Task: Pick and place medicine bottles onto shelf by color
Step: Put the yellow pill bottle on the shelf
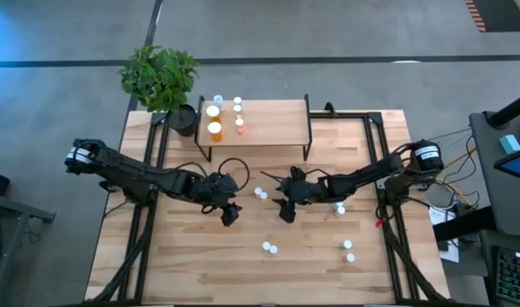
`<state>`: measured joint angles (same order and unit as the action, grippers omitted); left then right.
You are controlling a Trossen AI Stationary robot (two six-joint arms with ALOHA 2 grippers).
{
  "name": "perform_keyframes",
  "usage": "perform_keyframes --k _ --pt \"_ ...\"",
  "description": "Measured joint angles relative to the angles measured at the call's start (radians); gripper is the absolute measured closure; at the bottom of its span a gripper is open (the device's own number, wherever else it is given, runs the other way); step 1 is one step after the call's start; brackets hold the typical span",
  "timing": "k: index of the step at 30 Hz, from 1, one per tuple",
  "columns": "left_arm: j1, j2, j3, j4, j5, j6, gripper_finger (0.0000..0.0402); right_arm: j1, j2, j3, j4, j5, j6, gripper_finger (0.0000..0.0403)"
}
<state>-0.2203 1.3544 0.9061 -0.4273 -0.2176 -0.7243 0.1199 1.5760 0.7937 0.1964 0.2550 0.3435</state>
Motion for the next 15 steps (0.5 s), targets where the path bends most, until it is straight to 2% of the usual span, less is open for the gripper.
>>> perform_keyframes --k 5,15 --pt "-0.003 0.000 -0.040 0.001 0.024 -0.029 0.0159 -0.003 -0.018 -0.002 -0.020 0.000 0.001 0.0204" --pt "-0.003 0.001 -0.067 -0.001 0.013 -0.057 0.0159 -0.010 0.080 -0.003 0.048 0.001 -0.007 0.0204"
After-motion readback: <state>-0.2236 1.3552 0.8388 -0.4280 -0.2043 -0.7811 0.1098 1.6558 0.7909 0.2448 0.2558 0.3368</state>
